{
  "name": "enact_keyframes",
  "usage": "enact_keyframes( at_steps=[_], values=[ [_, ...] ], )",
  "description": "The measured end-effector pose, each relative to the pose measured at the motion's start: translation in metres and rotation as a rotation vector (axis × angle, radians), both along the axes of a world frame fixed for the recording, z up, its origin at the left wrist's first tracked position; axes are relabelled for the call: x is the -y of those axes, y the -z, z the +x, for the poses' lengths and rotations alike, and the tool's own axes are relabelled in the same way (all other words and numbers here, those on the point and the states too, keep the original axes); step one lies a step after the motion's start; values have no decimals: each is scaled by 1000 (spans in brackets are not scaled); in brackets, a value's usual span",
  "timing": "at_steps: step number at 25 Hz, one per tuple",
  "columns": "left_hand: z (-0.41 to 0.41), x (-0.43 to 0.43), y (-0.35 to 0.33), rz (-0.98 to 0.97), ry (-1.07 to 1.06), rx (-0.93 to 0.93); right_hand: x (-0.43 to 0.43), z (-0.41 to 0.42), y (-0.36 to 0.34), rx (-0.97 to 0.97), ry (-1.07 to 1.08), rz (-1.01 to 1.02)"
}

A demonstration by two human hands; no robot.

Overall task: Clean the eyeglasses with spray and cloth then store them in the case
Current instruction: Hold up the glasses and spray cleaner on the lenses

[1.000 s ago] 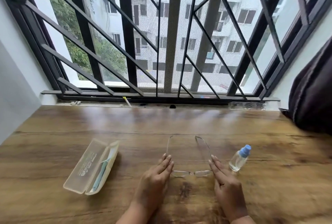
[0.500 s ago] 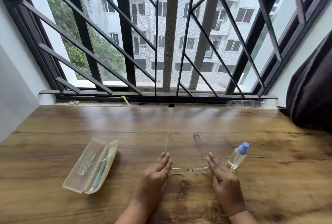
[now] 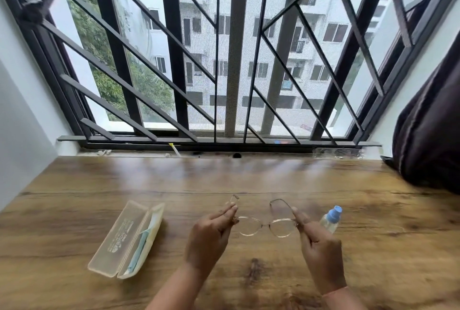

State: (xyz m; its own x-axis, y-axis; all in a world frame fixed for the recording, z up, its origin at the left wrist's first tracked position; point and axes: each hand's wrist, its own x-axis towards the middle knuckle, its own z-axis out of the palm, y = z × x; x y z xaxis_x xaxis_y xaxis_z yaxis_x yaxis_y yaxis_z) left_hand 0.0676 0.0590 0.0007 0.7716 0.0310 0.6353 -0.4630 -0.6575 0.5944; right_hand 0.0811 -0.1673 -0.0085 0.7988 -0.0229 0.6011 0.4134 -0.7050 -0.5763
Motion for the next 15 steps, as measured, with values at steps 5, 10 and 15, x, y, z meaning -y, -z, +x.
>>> enact_keyframes(
  at_steps=[5, 10, 15],
  values=[
    [22, -5, -23, -38, -11, -46, -3, 23, -24, 5, -8, 30],
    [36, -2, -31, -78, -57, 13, -5, 36, -31, -8, 12, 110],
    [38, -2, -32, -114, -65, 35, -8, 36, -36, 4, 4, 101]
  ],
)
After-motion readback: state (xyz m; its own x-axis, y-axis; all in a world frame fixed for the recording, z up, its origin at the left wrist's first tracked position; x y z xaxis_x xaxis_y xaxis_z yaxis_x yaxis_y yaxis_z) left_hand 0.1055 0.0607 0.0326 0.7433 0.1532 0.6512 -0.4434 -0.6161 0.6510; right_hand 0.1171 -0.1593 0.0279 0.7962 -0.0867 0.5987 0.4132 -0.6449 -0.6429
